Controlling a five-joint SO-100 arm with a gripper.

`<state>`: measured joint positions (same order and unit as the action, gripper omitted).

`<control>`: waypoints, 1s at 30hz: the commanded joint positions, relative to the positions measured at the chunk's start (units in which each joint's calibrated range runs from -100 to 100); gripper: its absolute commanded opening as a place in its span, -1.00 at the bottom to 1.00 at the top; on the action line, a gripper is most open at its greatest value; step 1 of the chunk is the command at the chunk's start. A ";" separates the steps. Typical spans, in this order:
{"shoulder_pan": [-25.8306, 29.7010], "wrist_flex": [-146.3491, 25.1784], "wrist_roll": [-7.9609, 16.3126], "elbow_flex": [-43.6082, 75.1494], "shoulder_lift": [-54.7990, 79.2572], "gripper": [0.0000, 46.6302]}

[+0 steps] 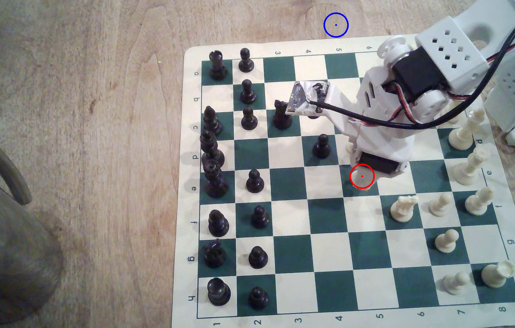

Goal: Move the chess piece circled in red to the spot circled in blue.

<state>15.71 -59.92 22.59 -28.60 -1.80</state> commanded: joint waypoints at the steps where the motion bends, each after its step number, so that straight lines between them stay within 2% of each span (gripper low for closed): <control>1: -0.26 0.71 -0.05 0.68 -1.08 -0.73; 4: -0.34 0.71 -0.05 0.68 -1.17 -0.99; 12: 1.23 -2.41 -0.29 1.31 -5.33 -0.99; 16: 0.99 -10.92 -1.03 8.11 -12.63 -0.99; 18: -0.81 -14.12 -2.10 11.11 -15.01 -0.99; 22: -10.27 -16.57 -5.81 14.01 -19.08 -0.99; 23: -14.73 -17.39 -7.28 14.01 -21.03 -0.99; 26: -22.55 -17.39 -9.96 11.56 -25.53 -0.99; 27: -27.79 -16.90 -12.01 10.20 -27.32 -0.99; 30: -35.38 -14.04 -14.65 7.48 -28.25 -0.99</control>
<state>-7.45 -76.97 12.04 -20.02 -24.68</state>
